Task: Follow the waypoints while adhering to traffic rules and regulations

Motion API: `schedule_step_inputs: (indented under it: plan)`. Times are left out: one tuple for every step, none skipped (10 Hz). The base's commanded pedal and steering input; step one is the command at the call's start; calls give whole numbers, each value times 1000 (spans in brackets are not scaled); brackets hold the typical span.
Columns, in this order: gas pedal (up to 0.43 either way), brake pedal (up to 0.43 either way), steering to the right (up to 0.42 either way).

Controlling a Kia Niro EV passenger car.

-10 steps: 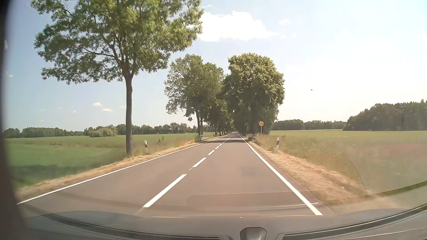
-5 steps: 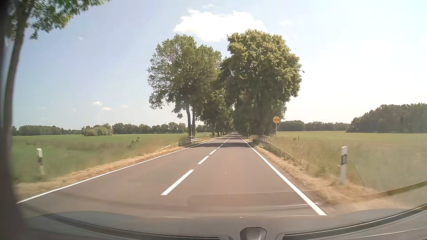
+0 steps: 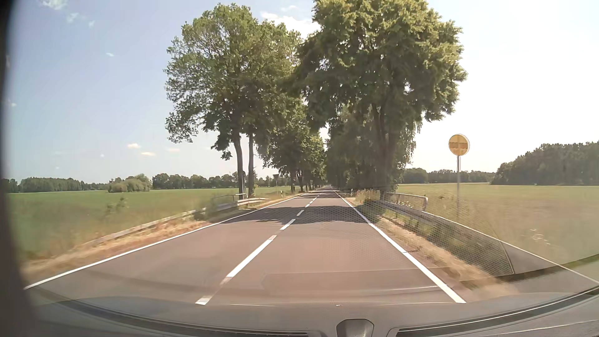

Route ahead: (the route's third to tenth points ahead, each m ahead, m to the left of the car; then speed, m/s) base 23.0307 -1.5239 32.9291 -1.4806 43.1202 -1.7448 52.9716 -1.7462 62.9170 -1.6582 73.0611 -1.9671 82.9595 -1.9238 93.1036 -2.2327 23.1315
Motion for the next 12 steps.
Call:
schedule_step_inputs:
  plan:
    - [500,6,4]
    - [500,6,4]
    - [500,6,4]
    - [500,6,4]
    - [500,6,3]
    - [500,6,2]
    - [500,6,2]
    - [500,6,2]
    - [500,6,2]
    - [500,6,3]
    - [500,6,3]
    - [500,6,3]
